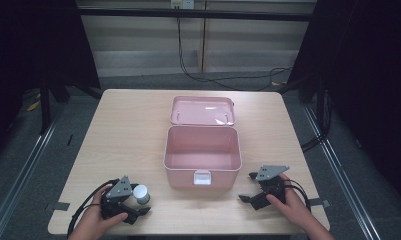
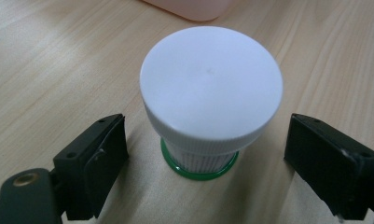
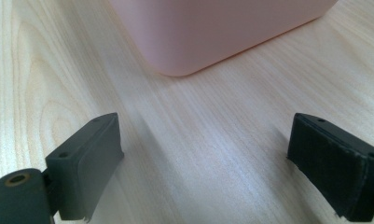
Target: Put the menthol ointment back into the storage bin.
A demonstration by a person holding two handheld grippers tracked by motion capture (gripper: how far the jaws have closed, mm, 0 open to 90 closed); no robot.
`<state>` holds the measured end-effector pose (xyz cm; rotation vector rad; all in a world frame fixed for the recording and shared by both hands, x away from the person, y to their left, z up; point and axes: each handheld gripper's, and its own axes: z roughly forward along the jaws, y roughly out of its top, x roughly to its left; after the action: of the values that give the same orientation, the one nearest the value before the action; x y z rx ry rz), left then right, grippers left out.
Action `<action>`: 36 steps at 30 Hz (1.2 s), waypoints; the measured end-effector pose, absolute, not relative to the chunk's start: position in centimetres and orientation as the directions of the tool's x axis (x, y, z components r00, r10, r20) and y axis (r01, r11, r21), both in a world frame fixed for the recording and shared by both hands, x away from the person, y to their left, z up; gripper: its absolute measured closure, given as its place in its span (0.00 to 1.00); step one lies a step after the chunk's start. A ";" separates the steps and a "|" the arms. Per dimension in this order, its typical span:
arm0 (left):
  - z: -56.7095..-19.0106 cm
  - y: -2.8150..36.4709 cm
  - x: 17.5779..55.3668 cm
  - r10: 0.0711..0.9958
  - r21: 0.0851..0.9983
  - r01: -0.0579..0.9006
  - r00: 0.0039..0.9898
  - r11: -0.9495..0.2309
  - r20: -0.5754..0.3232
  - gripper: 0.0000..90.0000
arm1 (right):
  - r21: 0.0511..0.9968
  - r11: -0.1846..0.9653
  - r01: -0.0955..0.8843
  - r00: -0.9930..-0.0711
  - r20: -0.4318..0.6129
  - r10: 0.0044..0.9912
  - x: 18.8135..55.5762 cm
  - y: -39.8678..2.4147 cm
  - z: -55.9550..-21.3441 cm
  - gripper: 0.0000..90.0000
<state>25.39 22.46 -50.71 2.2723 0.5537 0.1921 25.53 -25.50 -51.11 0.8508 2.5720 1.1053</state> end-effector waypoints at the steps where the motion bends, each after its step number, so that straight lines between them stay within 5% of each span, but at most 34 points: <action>1: -50.7 22.5 25.4 0.447 0.724 0.330 0.894 -0.606 -0.034 0.14 | 0.719 0.551 0.424 -0.810 0.029 0.586 25.5 -25.5 -51.1 0.10; 20: -50.2 21.2 24.5 0.436 0.653 0.361 0.898 -0.666 -0.051 0.00 | 0.719 0.551 0.424 -0.810 0.029 0.586 25.5 -25.5 -51.1 0.10; 30: -49.0 22.0 24.8 0.482 0.585 0.435 0.872 -0.684 -0.085 0.16 | 0.718 0.552 0.423 -0.811 0.028 0.585 25.5 -25.5 -51.1 0.10; 36: -48.3 22.3 25.1 0.509 0.526 0.484 0.854 -0.699 -0.108 0.17 | 0.718 0.552 0.424 -0.811 0.029 0.585 25.5 -25.5 -51.1 0.10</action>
<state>25.10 22.34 -48.27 2.4719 0.7226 0.0609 25.53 -25.51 -51.10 0.8489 2.5735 1.1049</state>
